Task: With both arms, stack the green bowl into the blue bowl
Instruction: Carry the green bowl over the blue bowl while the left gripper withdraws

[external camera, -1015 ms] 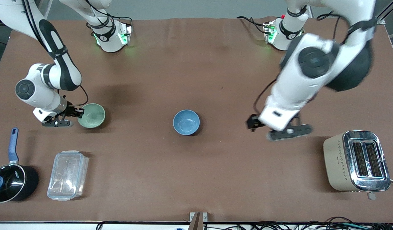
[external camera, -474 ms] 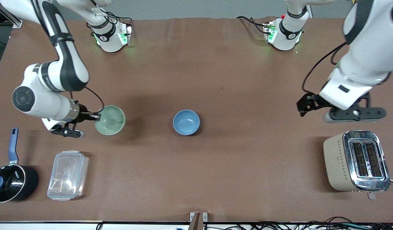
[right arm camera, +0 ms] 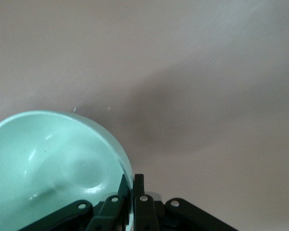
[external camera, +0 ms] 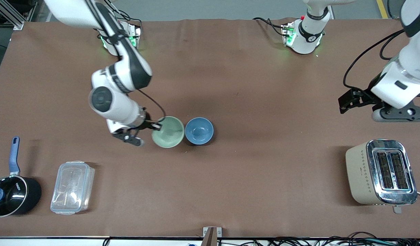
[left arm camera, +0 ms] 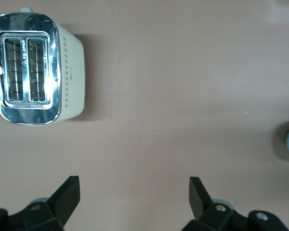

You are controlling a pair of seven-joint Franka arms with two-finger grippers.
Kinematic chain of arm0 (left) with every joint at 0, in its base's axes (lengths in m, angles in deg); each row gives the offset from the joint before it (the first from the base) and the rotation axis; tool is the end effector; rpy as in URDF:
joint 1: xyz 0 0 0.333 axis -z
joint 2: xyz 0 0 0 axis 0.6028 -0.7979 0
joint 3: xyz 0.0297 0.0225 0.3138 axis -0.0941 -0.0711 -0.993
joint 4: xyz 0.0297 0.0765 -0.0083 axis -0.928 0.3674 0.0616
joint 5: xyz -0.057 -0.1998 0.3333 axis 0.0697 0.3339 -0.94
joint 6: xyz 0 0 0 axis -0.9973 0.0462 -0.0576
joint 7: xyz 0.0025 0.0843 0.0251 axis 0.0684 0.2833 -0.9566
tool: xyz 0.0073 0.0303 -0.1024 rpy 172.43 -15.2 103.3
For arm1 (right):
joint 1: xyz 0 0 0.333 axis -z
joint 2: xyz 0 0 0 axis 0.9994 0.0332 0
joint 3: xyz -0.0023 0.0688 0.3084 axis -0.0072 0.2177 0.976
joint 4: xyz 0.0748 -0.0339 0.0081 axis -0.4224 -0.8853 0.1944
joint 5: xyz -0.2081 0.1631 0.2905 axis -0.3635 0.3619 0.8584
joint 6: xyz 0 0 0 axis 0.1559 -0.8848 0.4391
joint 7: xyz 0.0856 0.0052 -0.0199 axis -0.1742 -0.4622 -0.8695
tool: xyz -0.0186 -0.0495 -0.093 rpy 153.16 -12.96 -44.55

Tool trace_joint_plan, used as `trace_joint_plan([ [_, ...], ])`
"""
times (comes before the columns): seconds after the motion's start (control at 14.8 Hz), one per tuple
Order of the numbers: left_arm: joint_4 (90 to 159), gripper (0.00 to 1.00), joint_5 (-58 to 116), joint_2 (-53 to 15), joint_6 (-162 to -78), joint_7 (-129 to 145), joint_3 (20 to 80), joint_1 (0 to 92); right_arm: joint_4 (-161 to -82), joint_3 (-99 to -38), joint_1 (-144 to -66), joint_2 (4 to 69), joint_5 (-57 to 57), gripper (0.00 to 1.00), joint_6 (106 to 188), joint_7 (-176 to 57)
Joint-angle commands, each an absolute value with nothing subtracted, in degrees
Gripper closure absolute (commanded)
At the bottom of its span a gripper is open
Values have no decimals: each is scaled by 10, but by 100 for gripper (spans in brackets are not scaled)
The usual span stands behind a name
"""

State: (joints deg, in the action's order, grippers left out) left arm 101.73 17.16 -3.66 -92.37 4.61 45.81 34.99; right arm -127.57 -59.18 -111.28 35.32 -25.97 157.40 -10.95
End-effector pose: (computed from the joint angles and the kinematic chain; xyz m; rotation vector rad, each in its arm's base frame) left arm 0.5987 -0.1077 0.6330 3.1374 -0.0540 0.0797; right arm 0.5678 0.2952 0.3186 -2.9478 0.5932 0.1848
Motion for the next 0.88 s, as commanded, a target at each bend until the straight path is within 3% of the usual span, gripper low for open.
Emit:
trace_joint_plan([
  [0.0,1062,0,208,18,-913,98,423,348,-1259,-598,-1152,378,-250,100,1590,-63],
  [0.2,1111,0,210,64,-901,136,347,411,-1259,-598,-1189,396,-250,99,1632,-16],
  [0.47,1178,0,209,117,-897,135,346,411,-1259,-598,-1190,405,-250,98,1643,-14],
  [0.81,1190,0,208,120,-906,136,347,403,-1261,-599,-1207,411,-248,97,1654,-13],
])
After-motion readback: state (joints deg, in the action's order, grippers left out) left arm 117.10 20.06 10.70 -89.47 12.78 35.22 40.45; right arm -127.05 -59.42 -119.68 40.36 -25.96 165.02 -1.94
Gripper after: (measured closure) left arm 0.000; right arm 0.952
